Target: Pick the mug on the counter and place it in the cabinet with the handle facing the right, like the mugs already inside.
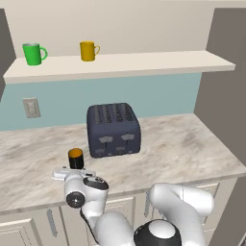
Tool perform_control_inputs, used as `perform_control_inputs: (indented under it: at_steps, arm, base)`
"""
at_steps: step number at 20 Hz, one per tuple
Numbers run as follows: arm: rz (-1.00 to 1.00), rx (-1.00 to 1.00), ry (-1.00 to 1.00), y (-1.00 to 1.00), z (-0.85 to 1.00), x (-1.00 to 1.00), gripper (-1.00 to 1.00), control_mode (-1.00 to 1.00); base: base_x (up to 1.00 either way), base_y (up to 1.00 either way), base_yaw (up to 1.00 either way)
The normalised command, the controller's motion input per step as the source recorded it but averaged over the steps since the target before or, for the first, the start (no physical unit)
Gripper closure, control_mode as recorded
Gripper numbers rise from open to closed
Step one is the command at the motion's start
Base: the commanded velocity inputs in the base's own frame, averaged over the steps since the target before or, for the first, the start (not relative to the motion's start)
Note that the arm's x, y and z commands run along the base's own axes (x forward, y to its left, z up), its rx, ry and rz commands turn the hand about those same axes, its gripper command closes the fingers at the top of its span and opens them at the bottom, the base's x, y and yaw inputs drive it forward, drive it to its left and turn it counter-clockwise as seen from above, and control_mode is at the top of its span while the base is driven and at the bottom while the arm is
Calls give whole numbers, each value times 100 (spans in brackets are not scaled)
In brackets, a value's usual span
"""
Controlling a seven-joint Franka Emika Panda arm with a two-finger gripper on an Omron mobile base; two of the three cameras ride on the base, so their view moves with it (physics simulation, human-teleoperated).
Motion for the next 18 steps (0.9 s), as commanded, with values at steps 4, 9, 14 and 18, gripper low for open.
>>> perform_control_inputs:
  at_steps: [4, 9, 14, 18]
  arm:
    - [-1, 0, 0, 8, -16, 22, -100, -100]
    - [-1, -1, 0, 15, -14, 20, 100, -100]
    - [0, -2, 0, 14, -5, 9, 100, -100]
    - [0, 0, 0, 0, 0, 0, 100, -100]
  base:
    - [0, 0, 0]
    - [0, 0, 0]
    - [0, 0, 0]
    - [0, 0, 0]
